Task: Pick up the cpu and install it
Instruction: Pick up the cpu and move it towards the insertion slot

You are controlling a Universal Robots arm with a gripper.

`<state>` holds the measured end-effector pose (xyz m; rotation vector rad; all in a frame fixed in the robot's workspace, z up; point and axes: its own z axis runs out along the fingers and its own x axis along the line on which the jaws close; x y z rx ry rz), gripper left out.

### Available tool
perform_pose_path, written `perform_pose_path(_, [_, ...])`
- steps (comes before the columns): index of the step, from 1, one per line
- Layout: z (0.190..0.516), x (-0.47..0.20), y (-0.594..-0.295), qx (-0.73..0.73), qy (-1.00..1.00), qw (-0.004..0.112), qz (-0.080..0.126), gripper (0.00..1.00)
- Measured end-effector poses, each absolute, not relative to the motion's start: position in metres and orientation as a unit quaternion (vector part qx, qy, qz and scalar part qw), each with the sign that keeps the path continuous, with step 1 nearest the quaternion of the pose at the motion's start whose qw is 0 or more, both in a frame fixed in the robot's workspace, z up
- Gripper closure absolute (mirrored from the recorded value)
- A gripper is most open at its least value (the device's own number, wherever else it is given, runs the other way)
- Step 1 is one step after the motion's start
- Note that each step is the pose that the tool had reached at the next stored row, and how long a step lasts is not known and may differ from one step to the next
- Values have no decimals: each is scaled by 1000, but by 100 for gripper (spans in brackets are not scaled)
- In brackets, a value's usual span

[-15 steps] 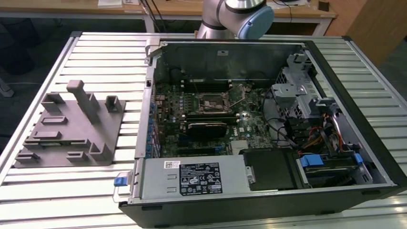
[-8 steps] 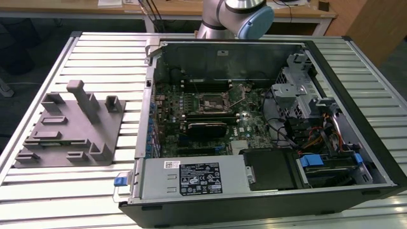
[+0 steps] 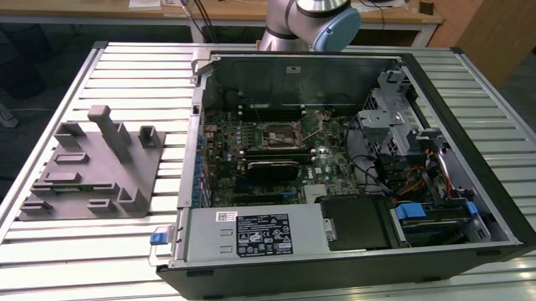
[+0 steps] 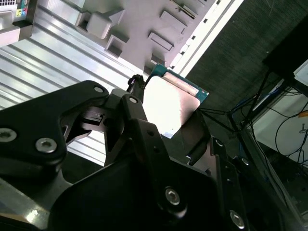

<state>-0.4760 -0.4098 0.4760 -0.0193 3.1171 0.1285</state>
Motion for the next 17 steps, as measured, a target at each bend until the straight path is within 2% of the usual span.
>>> perform_pose_path(17, [476,-467,-408,-6,999,11,41,45])
